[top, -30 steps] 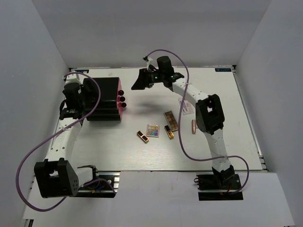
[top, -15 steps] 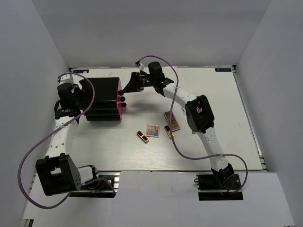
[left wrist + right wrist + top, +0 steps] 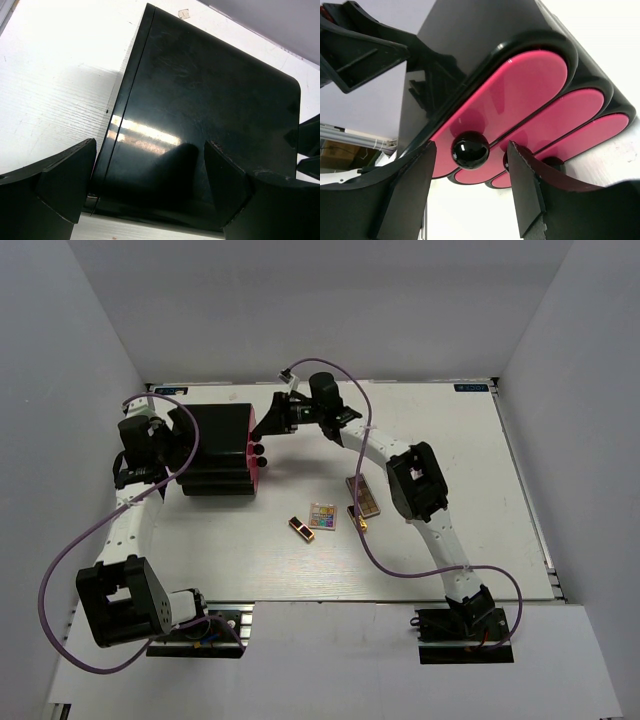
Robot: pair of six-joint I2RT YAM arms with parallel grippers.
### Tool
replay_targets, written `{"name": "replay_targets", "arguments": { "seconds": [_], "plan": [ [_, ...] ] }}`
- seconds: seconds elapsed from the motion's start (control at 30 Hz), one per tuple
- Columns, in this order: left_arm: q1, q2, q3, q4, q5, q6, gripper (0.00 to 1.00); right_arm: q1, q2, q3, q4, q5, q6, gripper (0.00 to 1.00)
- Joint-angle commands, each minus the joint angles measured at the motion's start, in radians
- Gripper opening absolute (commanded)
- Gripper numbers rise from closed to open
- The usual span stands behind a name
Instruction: Organize the makeup
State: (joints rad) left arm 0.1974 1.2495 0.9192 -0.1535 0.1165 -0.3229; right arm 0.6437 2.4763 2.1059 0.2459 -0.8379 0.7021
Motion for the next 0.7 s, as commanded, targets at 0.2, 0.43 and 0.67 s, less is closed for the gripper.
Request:
{"name": "replay_targets", "arguments": {
  "seconds": [0.2,0.43,0.67],
  "plan": [
    [0.007,-0.005,0.010,0.011,0.055,-0.015,0.98,0.022,0.029,0.046,0.067,-0.009,0.019,0.63],
    [0.007,-0.007,0.007,0.012,0.057,-0.016,0.98,0.027,0.042,0.036,0.108,-0.001,0.039,0.51],
    [0.016,-0.009,0.007,0.012,0.058,-0.019,0.98,0.017,0.021,-0.010,0.127,-0.009,0.028,0.34]
  ]
}}
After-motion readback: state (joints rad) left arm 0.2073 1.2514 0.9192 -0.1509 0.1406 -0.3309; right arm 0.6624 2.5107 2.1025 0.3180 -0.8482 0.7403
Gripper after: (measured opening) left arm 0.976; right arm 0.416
